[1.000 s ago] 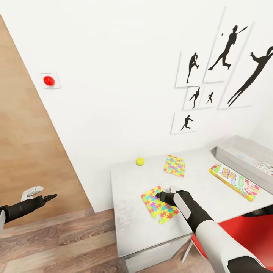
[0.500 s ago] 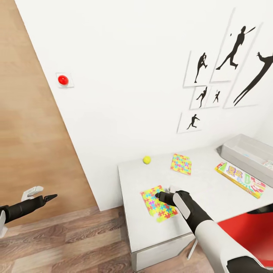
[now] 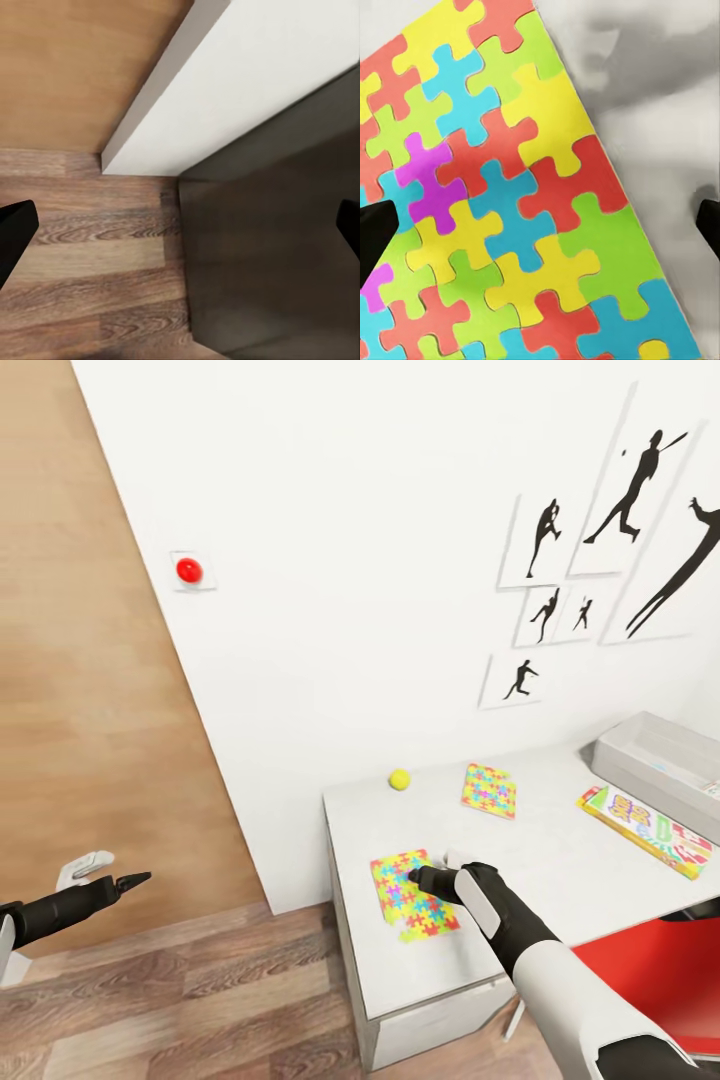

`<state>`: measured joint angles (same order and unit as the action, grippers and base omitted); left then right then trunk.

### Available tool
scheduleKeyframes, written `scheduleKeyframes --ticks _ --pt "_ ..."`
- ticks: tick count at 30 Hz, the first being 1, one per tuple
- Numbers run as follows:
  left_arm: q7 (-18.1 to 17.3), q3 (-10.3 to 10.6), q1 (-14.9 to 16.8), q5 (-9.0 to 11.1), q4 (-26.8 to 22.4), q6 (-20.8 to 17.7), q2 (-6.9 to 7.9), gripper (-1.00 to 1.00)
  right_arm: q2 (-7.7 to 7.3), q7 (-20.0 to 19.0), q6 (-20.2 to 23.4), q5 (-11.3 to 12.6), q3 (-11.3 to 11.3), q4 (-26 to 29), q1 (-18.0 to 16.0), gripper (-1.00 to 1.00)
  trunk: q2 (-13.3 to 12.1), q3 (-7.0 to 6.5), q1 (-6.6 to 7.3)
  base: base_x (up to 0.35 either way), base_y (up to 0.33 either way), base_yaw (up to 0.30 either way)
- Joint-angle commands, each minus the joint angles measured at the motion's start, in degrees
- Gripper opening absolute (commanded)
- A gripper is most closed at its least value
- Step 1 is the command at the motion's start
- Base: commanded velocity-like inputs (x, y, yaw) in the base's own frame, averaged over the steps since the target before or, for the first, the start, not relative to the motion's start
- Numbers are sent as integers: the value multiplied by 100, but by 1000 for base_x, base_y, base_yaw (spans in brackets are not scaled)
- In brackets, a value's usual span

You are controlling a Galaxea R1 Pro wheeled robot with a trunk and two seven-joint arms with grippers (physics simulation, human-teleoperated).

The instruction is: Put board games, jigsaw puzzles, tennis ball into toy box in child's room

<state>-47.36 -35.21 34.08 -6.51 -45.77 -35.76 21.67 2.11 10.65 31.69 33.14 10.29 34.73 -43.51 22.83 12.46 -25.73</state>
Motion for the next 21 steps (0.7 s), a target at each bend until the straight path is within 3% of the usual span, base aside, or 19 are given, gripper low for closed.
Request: scheduleKeyframes --ticks 1,21 --pt "-54 -25 11 -61 -3 -28 -5 100 -1 44 -5 201 24 -247 1 100 9 13 -5 16 52 0" --pt "-54 -26 11 -70 -4 -28 -66 100 8 49 -5 196 25 -247 1 100 9 13 -5 1 98 0"
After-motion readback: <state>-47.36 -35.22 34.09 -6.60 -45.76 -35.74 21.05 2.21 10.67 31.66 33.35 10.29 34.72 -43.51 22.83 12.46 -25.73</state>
